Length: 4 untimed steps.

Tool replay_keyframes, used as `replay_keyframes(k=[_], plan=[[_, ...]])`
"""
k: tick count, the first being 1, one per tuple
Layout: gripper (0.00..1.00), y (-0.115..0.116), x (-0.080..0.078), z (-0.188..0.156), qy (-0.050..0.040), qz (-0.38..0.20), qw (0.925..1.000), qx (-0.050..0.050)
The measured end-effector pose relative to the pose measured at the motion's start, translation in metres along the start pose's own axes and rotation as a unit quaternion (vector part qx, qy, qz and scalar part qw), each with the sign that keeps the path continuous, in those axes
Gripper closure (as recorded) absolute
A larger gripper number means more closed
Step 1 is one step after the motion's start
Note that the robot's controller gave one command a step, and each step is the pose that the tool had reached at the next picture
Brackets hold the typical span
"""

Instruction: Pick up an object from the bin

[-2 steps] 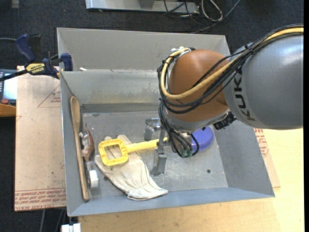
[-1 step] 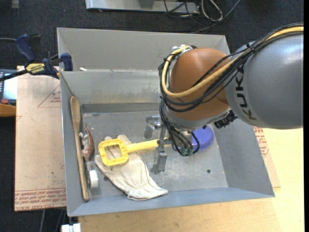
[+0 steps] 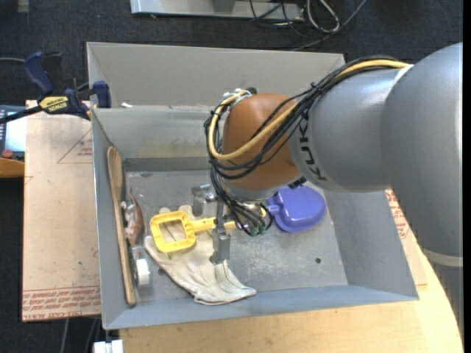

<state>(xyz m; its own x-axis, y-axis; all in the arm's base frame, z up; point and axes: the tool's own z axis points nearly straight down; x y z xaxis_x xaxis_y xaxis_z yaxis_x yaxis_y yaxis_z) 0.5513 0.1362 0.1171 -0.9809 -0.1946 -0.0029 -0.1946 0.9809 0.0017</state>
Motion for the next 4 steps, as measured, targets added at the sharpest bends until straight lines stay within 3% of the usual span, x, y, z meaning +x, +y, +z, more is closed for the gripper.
replay_keyframes(k=[1,2,3,4], plan=[[0.00,0.014,-0.028,0.047,-0.0002,-0.109,0.9940,0.000],[0.00,0.025,-0.026,0.046,-0.0009,-0.073,0.9973,0.000],[0.00,0.016,-0.029,0.046,-0.0020,-0.105,0.9944,-0.002],[1.00,0.022,-0.029,0.043,-0.0040,-0.083,0.9965,-0.001]])
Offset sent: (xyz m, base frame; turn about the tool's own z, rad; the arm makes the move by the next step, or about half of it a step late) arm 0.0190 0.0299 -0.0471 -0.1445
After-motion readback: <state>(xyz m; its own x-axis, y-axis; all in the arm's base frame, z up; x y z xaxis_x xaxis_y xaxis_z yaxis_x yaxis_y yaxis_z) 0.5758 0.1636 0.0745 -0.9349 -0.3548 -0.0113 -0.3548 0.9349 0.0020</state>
